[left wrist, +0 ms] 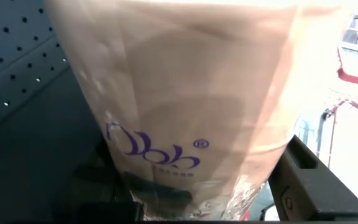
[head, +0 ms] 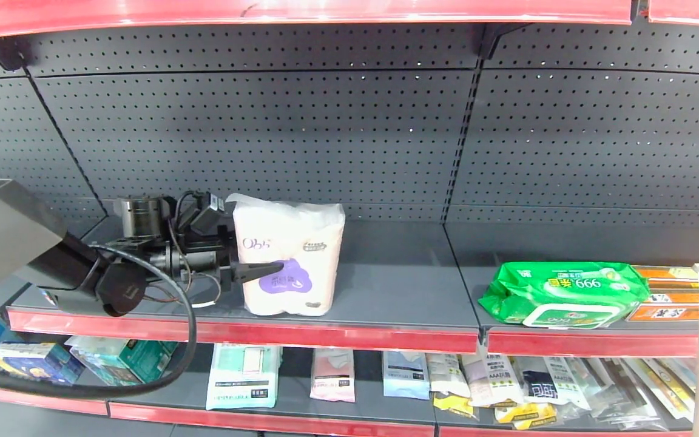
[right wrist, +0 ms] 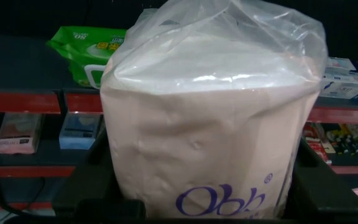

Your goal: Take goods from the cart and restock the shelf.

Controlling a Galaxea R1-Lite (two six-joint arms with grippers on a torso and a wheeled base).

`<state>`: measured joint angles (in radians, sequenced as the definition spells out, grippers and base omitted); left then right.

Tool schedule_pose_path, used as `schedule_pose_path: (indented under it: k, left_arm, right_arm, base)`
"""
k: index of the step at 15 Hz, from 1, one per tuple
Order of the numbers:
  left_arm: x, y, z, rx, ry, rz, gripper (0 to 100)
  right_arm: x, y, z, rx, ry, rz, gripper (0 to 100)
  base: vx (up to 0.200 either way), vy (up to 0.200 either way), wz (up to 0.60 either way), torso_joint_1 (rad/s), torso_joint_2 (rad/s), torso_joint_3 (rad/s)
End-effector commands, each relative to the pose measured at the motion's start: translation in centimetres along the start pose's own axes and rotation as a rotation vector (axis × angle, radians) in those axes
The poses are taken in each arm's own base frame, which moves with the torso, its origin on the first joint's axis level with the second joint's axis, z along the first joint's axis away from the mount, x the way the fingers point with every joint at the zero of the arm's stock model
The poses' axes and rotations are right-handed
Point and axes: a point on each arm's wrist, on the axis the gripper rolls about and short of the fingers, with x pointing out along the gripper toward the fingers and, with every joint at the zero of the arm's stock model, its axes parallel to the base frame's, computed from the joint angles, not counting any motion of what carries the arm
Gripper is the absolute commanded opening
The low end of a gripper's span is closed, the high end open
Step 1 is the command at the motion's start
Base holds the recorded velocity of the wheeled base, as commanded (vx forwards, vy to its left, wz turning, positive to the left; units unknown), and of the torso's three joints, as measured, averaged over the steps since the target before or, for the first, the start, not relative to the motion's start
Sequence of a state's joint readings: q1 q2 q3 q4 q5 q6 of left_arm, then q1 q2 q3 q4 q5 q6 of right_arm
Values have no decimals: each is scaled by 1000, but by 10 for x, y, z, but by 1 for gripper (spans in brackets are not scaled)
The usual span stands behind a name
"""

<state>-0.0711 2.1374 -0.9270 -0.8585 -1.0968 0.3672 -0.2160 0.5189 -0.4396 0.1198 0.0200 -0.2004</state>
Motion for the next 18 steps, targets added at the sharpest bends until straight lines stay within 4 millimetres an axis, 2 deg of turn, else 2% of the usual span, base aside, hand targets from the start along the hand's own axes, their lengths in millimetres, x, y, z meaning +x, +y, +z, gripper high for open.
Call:
schedule_pose_path:
  k: [1,6,18]
  left_arm:
    - [-6,-2,-6,-13,0,-4,0]
    - [-13,7,-18,15,-10,25,0]
    - [-21,10,-22,35,-42,-10,0]
  right_arm:
    - [0,0,0,0,2,0,0]
    - [1,0,0,0,5,1,0]
    - [1,-1,3,0,0,0,0]
  base:
    - [0,0,0,0,0,0]
    - [0,0,0,0,0,0]
    - [0,0,0,0,0,0]
